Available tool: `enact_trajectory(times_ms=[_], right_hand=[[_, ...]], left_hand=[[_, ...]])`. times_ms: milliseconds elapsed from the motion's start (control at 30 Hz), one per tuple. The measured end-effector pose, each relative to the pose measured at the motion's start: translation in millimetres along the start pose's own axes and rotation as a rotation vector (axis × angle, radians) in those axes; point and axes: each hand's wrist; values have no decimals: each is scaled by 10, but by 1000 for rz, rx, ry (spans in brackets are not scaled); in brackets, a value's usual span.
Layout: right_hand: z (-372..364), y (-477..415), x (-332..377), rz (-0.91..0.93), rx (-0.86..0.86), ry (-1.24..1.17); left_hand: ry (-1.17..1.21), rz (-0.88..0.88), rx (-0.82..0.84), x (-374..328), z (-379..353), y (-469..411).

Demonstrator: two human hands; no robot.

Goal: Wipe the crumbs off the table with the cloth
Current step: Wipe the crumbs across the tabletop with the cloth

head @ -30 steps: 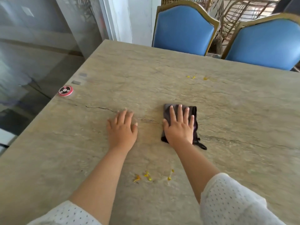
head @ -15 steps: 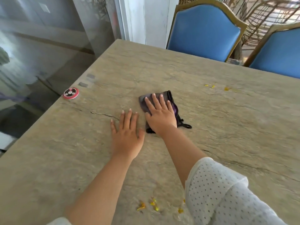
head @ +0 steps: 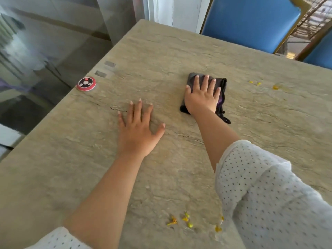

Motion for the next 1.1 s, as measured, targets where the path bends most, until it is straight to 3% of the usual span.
enact_trajectory(times_ms=[167,333,400,567,633,767,900,1000,1100], right_hand=[[-70,49,508,319,46,72],[-99,370,203,725,34,190],[-53,284,85,655,22,169],[-89,16,490,173,-20,78],[-124,-57,760,125,0,65],[-210,-121,1282,284,38,50],[-318,170,1525,665,54,138],[-272,248,1238,897,60,217],[-173,127,856,739,53,183]], left_hand=[[10,14,-12,8,9,-21],[322,25,-147,205,105,-25],[196,4,-176,416,139,-13],[24,148,-5,769,127,102],[3,140,-9,736,120,105],[-11,159,-32,717,99,91],[12,171,-56,735,115,93],[103,182,-88,767,142,108],[192,133,-137,827,178,171]])
Point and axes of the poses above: each hand's wrist, its own y-axis away from the middle knuckle, its own z-axis out of the back of the hand, x = y × z, and after that the axes turned 9 degrees about -z, right-handed
